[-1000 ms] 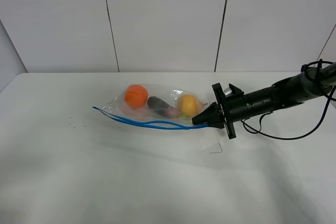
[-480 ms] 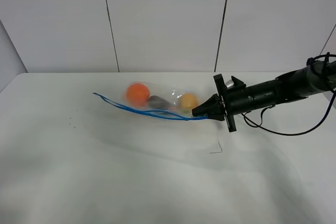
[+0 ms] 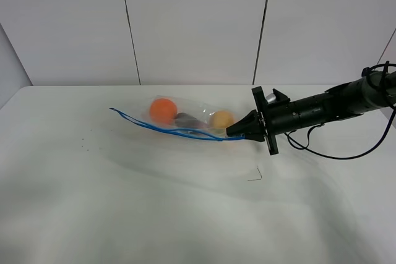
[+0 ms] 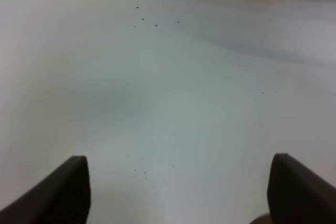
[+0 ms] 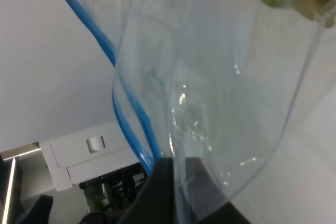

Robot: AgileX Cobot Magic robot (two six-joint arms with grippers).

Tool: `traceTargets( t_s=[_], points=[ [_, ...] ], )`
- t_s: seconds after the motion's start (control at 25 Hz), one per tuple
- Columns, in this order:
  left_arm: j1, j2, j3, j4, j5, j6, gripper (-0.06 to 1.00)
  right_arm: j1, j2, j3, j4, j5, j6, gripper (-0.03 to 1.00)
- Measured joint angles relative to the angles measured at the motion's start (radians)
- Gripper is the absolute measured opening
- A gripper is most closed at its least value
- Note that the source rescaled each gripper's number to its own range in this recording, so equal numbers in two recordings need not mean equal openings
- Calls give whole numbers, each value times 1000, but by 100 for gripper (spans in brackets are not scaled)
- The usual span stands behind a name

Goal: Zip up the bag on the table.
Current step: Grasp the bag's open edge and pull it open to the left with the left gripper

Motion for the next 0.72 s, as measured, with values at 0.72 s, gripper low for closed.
traceTargets(
  t_s=[0.72],
  points=[
    [0,114,-105,1,-48,-21,100,0,0,0,0,-1,-12,0]
  ],
)
